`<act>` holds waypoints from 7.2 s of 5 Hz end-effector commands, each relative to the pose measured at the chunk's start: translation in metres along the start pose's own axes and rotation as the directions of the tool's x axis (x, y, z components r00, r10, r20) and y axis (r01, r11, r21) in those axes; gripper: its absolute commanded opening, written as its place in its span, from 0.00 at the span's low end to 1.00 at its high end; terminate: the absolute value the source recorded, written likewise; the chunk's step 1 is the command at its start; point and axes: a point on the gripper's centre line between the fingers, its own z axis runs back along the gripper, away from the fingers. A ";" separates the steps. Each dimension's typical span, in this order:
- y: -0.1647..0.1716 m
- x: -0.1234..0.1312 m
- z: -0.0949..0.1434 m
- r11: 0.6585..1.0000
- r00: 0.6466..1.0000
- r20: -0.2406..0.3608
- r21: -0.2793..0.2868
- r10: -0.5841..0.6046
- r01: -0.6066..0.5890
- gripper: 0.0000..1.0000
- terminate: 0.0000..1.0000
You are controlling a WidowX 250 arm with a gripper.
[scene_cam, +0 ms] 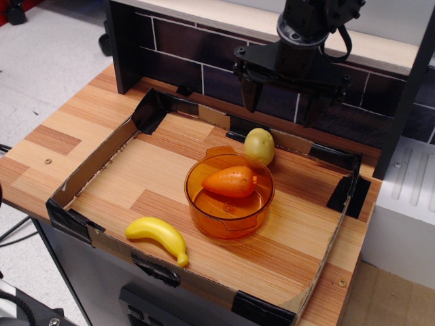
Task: Take carrot out of pot
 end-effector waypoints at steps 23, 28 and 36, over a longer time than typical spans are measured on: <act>0.000 -0.021 0.023 0.449 0.480 0.082 -0.243 -0.874 0.860 0.00 0.00; -0.038 -0.021 -0.046 0.506 0.499 -0.096 -0.246 -0.861 0.826 0.00 0.00; -0.015 0.011 0.050 0.657 0.676 0.046 -0.196 -0.736 0.728 1.00 0.00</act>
